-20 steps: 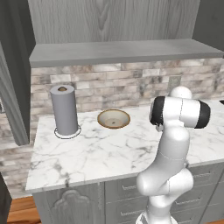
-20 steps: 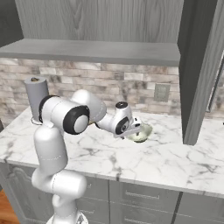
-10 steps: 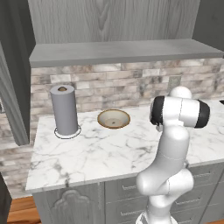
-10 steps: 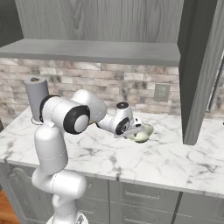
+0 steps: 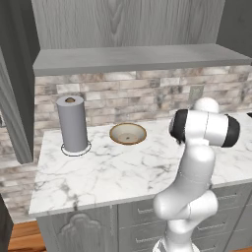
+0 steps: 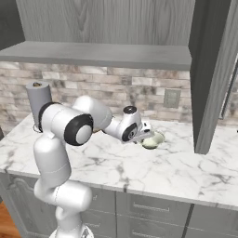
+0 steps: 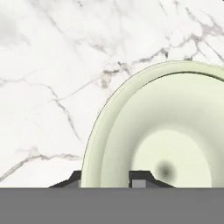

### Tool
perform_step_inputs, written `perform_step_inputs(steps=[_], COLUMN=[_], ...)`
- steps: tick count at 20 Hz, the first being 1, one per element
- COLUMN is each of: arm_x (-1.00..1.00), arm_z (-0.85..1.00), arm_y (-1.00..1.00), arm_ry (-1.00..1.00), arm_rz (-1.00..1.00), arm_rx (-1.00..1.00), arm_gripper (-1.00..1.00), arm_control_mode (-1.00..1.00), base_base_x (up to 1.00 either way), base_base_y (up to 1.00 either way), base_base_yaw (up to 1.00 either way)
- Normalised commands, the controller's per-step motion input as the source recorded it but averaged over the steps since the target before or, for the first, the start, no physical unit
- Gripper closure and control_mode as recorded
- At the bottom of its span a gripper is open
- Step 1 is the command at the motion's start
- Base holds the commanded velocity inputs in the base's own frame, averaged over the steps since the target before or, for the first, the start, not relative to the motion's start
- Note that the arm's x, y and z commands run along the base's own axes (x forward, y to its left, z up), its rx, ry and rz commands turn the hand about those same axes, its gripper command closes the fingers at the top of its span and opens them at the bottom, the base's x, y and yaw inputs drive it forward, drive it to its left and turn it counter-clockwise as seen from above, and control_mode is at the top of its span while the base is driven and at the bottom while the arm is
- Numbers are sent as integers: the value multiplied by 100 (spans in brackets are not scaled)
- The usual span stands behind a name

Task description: Pick up the bowls on the counter and stack them on top of one another in the open cabinet. Place the smaller bowl on top of the larger bowl.

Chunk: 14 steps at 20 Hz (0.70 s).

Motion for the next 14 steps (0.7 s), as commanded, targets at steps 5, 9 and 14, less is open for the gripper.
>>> perform_step_inputs(steps=[5, 9, 14], arm_x=[-21, -41, -48], arm_z=[61, 57, 44], arm_y=[2, 5, 14], arm_ry=[-17, -19, -16], arm_rz=[8, 14, 18], arm_rx=[2, 1, 0], arm_gripper=[100, 100, 100], arm_control_mode=[-100, -100, -100], base_base_x=[0, 0, 0], base_base_y=[0, 0, 0], base_base_yaw=[0, 0, 0])
